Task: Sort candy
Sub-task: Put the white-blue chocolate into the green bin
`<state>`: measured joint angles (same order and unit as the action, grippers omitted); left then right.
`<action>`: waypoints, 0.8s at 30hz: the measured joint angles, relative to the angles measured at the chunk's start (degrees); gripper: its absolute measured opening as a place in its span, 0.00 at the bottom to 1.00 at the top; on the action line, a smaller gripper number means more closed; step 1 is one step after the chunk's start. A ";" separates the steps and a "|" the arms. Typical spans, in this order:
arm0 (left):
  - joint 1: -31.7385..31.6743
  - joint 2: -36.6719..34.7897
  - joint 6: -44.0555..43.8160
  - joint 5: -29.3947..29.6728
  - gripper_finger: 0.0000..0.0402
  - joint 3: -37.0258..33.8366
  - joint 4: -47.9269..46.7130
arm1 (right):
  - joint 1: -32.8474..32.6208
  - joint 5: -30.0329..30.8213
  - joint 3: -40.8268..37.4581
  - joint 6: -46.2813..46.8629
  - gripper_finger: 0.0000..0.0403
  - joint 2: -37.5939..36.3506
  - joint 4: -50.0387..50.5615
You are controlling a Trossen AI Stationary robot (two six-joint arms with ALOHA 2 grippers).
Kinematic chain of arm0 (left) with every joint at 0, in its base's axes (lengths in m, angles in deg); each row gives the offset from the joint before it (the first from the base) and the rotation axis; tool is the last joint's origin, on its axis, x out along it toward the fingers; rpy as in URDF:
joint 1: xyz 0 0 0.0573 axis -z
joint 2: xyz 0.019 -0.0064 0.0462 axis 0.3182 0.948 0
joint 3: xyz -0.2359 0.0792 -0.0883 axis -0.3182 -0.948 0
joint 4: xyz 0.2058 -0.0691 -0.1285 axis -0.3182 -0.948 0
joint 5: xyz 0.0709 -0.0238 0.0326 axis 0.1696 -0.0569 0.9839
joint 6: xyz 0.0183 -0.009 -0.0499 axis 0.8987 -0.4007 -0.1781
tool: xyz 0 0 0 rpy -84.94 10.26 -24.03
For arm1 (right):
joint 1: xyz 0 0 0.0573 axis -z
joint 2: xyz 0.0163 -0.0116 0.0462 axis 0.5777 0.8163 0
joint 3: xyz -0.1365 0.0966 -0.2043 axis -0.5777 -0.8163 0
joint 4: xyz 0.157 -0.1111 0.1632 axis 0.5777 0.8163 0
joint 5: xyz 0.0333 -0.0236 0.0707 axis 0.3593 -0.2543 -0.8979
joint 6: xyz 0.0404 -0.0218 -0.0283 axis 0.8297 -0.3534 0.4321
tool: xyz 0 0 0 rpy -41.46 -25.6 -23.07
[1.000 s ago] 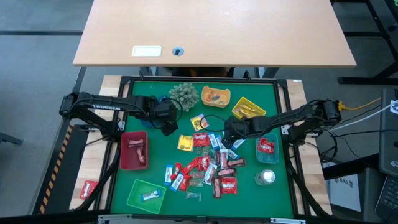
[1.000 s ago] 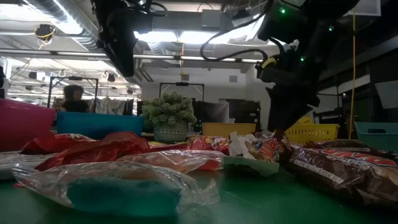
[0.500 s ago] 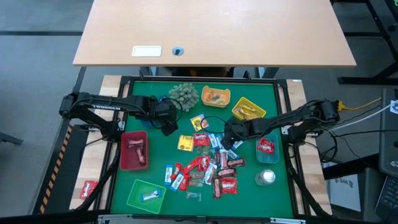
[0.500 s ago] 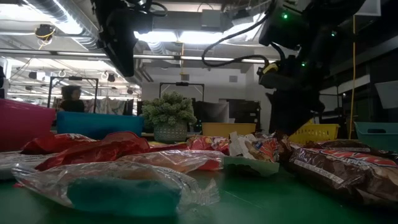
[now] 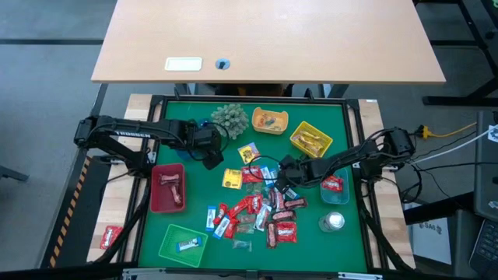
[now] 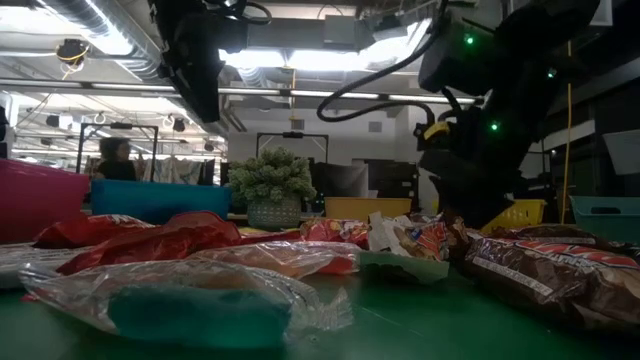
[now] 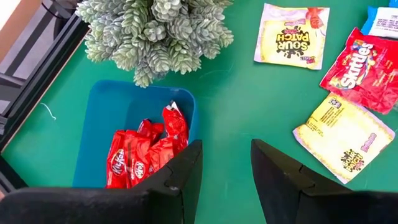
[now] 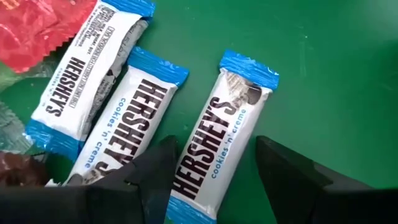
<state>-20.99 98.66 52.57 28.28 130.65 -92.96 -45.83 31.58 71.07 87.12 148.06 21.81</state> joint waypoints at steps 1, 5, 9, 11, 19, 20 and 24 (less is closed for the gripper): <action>0.00 0.01 0.00 0.00 0.31 0.00 0.02 | 0.00 -0.03 0.02 0.00 0.55 0.07 0.01; 0.00 0.01 0.00 0.00 0.31 0.00 0.11 | 0.00 -0.07 0.02 -0.04 0.54 0.14 0.03; 0.00 0.00 0.00 0.00 0.31 0.00 0.13 | 0.00 -0.24 0.00 -0.20 0.48 0.21 0.00; 0.00 0.01 0.00 0.00 0.31 0.00 0.13 | 0.00 -0.49 0.00 -0.22 0.43 0.23 -0.13; 0.00 0.00 0.00 -0.02 0.31 0.00 0.30 | 0.00 -0.63 -0.04 -1.21 0.26 0.03 -0.11; 0.00 0.02 0.00 0.00 0.31 0.00 0.50 | 0.01 -0.64 -0.04 -1.84 0.25 -0.11 -0.18; 0.00 0.02 0.01 0.00 0.31 0.00 1.44 | 0.02 -0.72 0.56 -3.69 0.27 -0.27 0.24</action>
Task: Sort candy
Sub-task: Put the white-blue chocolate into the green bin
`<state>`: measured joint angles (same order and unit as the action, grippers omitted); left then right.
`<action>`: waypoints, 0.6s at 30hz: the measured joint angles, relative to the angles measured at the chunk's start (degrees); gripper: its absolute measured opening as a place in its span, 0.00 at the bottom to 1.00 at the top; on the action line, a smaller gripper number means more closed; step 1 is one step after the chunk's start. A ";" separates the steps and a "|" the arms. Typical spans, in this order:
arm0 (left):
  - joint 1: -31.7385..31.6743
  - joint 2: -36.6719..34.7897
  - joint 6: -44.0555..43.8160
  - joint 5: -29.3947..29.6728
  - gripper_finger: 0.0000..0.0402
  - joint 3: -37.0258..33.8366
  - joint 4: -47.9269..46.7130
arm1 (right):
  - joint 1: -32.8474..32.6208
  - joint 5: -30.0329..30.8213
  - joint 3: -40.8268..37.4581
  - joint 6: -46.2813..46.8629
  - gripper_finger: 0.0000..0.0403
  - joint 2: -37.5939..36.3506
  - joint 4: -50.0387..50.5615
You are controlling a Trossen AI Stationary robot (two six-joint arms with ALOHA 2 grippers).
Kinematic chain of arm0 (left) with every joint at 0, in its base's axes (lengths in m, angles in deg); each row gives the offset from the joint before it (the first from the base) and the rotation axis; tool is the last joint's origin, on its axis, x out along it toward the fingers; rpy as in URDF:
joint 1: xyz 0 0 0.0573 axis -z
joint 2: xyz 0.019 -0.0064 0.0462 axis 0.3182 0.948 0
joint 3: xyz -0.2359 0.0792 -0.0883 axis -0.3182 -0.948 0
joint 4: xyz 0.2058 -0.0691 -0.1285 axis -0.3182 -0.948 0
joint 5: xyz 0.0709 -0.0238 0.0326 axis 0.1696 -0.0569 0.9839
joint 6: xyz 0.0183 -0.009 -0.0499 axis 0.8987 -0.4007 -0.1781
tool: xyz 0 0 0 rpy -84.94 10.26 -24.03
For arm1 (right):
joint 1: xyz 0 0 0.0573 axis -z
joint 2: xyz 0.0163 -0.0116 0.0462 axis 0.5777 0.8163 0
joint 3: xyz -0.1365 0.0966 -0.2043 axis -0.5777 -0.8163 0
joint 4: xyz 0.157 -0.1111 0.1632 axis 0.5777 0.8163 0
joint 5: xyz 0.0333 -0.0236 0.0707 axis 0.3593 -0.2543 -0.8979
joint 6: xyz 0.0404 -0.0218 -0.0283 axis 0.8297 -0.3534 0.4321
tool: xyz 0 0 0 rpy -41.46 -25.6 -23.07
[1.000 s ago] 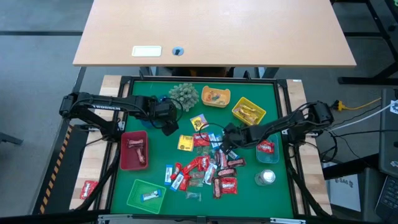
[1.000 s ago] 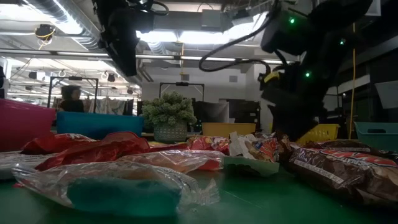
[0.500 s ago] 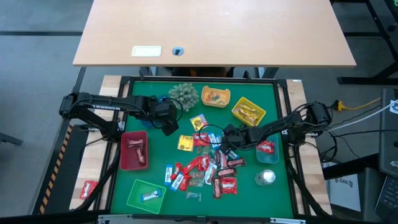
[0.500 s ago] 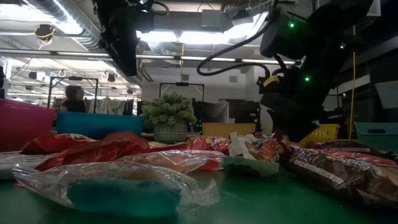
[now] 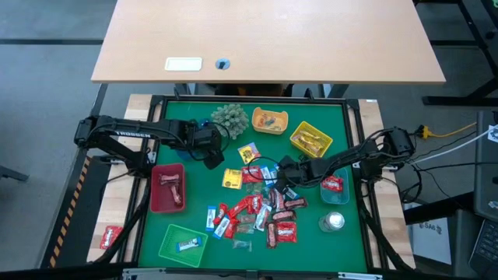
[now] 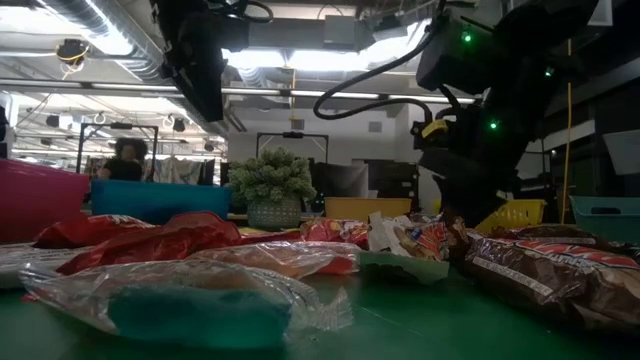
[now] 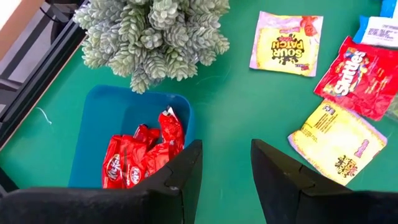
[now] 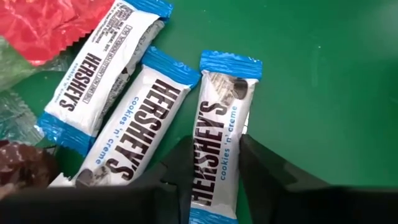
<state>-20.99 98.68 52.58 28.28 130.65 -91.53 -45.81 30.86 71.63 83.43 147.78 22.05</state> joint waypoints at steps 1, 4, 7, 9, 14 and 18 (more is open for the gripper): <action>0.01 -0.01 0.01 0.00 0.31 0.00 0.23 | 0.06 -0.15 0.27 -0.52 0.27 0.00 0.20; 0.02 0.00 0.01 -0.01 0.31 0.00 0.33 | 0.11 -0.41 1.23 -2.57 0.28 -0.04 0.94; 0.02 -0.02 0.07 0.00 0.31 0.00 0.37 | 0.11 -0.66 2.41 -5.59 0.28 -0.27 1.01; 0.02 -0.01 0.47 -0.01 0.31 0.00 0.43 | 0.11 -1.23 3.43 -7.47 0.27 -0.33 1.13; 0.02 0.00 2.62 0.00 0.31 0.00 0.68 | 0.11 -2.22 5.98 -12.05 0.27 -0.37 1.43; 0.04 0.00 8.63 -0.02 0.31 0.02 0.47 | 0.37 -3.47 8.75 -17.51 0.27 -0.44 1.73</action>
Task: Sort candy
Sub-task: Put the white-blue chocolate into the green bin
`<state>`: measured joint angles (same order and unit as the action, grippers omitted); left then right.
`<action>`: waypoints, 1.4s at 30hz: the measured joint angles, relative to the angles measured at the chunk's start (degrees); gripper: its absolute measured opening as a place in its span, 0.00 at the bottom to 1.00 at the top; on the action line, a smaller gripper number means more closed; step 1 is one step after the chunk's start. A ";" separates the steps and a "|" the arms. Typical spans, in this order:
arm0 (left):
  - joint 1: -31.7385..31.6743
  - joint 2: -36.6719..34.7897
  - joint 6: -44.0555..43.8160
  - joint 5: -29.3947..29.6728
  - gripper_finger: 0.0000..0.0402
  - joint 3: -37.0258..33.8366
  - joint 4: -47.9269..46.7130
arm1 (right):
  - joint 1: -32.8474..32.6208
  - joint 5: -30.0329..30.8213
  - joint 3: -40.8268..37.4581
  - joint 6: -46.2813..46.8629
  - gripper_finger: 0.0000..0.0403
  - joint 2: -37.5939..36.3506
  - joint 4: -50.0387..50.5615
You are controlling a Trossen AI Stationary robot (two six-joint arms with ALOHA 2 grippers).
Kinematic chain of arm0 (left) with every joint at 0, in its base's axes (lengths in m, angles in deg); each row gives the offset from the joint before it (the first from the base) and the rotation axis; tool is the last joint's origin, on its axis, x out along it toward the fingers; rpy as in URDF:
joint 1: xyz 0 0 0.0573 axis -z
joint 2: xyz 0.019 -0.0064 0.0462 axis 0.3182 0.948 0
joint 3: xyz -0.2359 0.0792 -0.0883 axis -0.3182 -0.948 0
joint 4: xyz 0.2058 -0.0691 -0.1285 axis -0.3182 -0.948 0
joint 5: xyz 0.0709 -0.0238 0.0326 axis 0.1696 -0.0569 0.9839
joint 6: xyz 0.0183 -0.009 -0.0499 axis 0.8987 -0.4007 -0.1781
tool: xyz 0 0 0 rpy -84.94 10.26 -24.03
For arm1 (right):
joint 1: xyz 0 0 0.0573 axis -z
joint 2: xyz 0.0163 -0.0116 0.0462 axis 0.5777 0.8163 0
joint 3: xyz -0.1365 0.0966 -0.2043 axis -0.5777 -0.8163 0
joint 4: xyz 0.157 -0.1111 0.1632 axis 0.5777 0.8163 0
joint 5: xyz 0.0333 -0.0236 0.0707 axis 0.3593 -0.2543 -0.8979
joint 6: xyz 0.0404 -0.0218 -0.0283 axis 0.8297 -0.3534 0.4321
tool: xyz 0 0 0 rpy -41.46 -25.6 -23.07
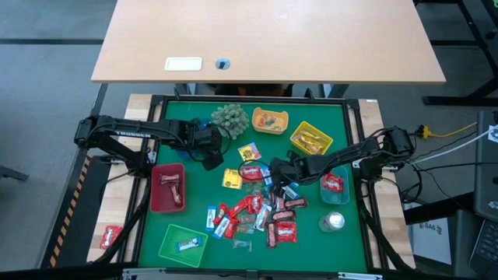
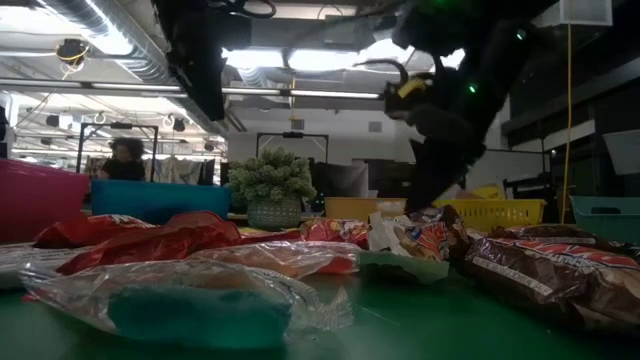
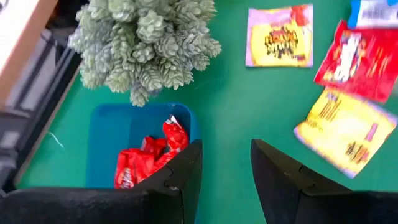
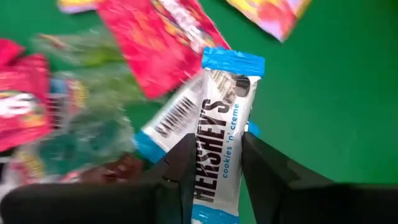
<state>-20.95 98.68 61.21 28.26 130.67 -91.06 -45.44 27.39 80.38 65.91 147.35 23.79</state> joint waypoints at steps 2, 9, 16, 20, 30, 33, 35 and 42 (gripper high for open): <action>0.00 0.00 3.07 -0.17 0.31 0.00 -0.87 | 0.28 -2.01 1.16 -3.11 0.27 -0.22 0.43; 0.35 -0.02 5.32 -1.05 0.31 0.02 -4.92 | 1.25 -2.51 3.10 -8.56 0.27 -4.32 8.83; 3.83 -0.02 3.80 -1.11 0.31 0.03 -1.15 | 1.31 1.33 3.14 -10.11 0.27 -12.32 19.67; 7.27 -0.02 3.89 -1.13 0.31 0.02 7.15 | 1.70 3.39 1.46 -10.80 0.27 -17.76 18.82; 14.93 1.02 16.57 -1.11 0.31 0.07 34.81 | 6.55 -20.12 -3.20 -16.71 0.27 -24.02 -5.47; 16.34 1.94 22.73 -1.37 0.31 0.00 40.85 | 6.95 -24.81 -3.20 -16.86 0.27 -23.57 -12.66; 16.89 2.43 26.85 -1.49 0.31 0.02 44.08 | 6.95 -26.67 -3.20 -16.89 0.27 -23.23 -16.20; 17.61 5.09 38.83 -1.43 0.31 -0.04 49.57 | 6.80 -32.79 -3.12 -14.55 0.27 -22.15 -21.64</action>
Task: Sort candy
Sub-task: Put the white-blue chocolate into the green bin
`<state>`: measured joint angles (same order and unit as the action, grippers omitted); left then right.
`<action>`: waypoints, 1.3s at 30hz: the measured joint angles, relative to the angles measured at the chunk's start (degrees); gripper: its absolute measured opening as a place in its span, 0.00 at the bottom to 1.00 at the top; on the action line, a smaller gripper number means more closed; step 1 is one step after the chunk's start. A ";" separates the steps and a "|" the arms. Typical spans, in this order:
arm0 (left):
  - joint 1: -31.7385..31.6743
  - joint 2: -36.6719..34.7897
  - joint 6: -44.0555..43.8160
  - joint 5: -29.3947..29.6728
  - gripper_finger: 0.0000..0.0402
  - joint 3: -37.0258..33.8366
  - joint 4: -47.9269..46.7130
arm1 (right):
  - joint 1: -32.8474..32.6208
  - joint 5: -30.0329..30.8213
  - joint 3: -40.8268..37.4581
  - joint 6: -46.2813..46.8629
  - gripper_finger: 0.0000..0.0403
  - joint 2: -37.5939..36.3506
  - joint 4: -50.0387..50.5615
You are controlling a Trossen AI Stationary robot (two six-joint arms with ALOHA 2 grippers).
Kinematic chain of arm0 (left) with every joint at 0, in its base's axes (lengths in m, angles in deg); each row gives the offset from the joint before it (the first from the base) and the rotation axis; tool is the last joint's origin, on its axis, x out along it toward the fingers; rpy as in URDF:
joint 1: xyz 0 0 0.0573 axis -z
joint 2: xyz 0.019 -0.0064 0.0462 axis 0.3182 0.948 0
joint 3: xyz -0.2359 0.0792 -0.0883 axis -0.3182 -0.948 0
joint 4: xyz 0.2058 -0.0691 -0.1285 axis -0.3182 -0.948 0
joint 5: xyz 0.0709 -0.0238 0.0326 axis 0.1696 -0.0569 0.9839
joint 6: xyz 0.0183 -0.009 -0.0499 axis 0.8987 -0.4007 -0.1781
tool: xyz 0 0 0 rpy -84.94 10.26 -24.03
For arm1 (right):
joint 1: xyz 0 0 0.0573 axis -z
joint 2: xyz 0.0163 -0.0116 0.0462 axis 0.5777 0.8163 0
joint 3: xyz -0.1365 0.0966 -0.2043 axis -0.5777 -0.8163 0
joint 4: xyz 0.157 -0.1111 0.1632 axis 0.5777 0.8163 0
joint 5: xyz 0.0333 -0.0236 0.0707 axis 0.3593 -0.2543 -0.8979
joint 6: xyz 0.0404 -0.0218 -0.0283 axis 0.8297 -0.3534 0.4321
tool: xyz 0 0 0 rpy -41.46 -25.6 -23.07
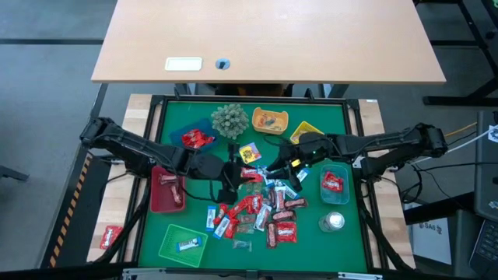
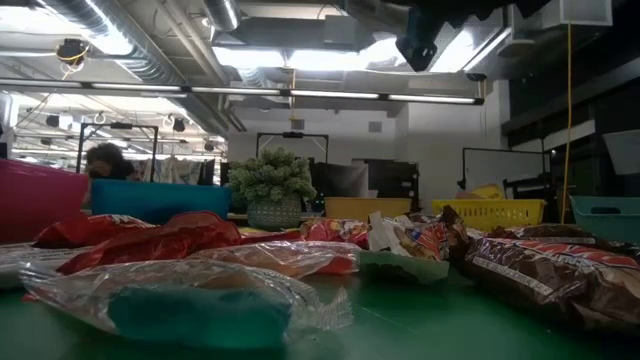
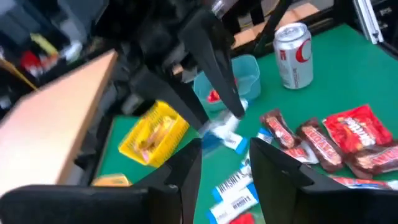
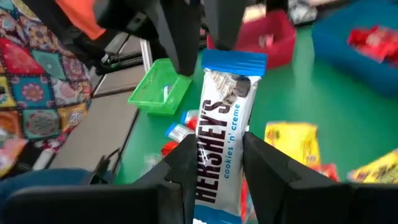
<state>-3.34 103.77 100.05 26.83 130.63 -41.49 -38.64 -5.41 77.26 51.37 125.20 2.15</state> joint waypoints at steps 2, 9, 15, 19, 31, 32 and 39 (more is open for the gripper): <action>-0.06 0.74 3.54 -0.01 0.31 0.00 0.51 | 0.00 -0.35 -0.07 1.46 0.27 0.30 0.22; -0.24 2.51 11.03 -0.04 0.31 0.02 2.29 | 0.02 -1.23 -0.07 4.57 0.27 0.53 0.47; -1.05 2.98 11.56 0.04 0.31 0.00 2.76 | 0.02 -1.24 -0.07 7.25 0.27 0.53 0.35; -2.00 3.00 11.56 0.03 0.31 0.00 3.15 | 0.00 -1.24 -0.07 7.68 0.27 0.53 -0.01; -5.59 3.00 13.80 -7.86 0.31 0.00 3.69 | 0.00 -1.24 -0.07 7.67 0.27 0.53 -3.42; -5.60 3.00 14.78 -8.35 0.31 0.00 3.68 | 0.00 -1.24 -0.07 7.67 0.27 0.53 -3.43; -5.59 3.00 17.31 -9.85 0.27 0.00 3.67 | 0.00 -0.54 -0.07 7.64 0.27 0.53 -3.51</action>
<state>-8.93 106.77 117.35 16.98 130.62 -37.82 -38.64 -5.94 77.19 59.00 125.73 -1.36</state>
